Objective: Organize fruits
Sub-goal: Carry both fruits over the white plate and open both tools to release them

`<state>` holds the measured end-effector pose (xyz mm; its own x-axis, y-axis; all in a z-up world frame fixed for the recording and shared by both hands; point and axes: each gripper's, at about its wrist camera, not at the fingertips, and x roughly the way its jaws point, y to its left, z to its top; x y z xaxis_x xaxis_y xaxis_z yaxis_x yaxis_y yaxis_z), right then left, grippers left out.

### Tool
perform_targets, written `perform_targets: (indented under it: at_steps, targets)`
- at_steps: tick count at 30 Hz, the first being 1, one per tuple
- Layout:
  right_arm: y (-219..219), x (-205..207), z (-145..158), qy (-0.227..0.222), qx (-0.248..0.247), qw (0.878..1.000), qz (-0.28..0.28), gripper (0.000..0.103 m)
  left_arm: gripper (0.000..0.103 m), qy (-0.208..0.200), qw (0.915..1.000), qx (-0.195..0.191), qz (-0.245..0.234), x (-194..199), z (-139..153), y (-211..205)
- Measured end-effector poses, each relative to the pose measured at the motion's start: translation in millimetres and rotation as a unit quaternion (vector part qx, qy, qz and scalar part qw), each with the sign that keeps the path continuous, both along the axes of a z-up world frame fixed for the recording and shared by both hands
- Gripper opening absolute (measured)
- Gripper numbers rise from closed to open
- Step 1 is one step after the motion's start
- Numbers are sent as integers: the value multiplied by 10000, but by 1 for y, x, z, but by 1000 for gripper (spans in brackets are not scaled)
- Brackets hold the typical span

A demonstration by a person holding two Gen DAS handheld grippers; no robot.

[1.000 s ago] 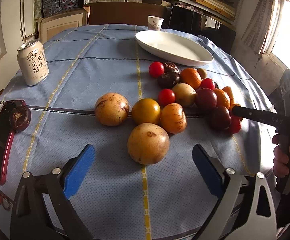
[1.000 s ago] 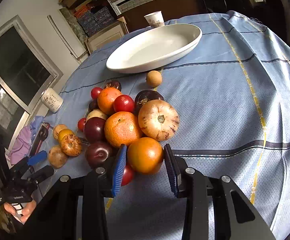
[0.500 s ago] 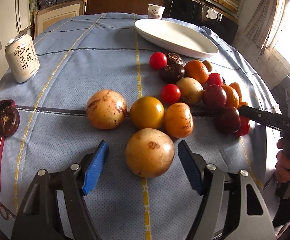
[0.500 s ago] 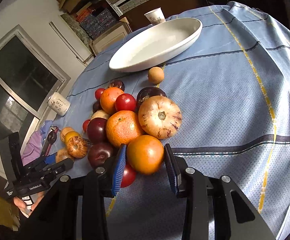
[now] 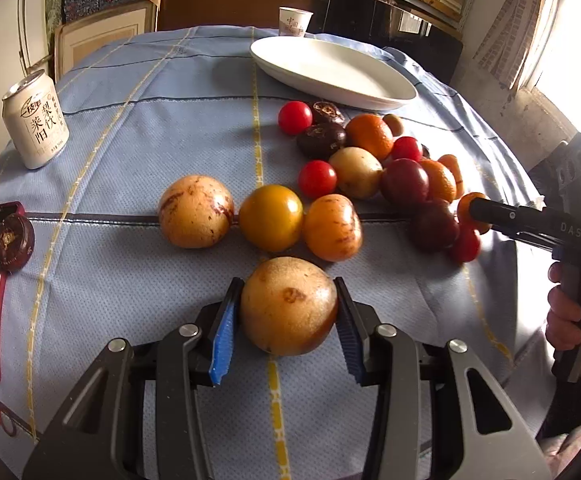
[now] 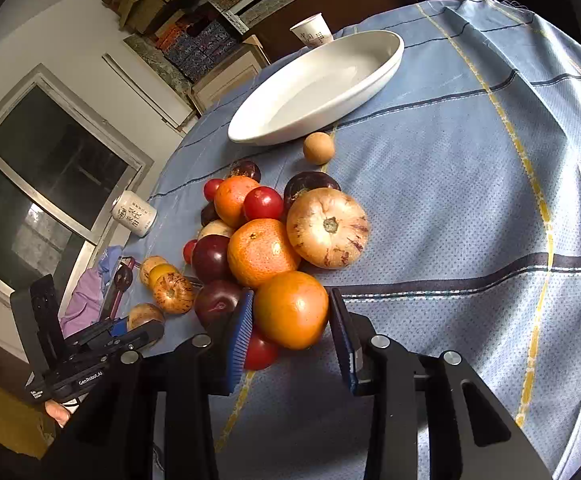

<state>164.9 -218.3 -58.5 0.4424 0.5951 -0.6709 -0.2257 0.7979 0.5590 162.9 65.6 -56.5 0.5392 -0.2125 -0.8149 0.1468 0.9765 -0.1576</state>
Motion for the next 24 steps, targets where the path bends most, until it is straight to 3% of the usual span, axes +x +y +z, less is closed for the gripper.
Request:
perform_targets:
  at_steps: [4, 8, 12, 15, 20, 24]
  targets:
    - [1, 0, 24, -185, -145, 9996, 151, 38, 43, -251, 9995, 62, -201, 1, 25, -4]
    - [7, 13, 63, -699, -447, 9961, 290, 38, 43, -555, 9974, 103, -454, 21, 59, -11]
    - [14, 45, 88, -1188, -722, 9902, 167, 38, 43, -741, 9955, 145, -580, 67, 86, -21]
    - [22, 85, 91, -1371, -929, 9862, -27, 38, 44, -683, 9957, 149, -611, 123, 95, -33]
    - [35, 163, 63, -946, -1259, 9873, -191, 38, 43, -125, 9979, 285, -574, 222, 76, -60]
    - [44, 202, 36, -477, -1437, 9882, -235, 38, 43, 330, 9971, 457, -521, 273, 47, -73]
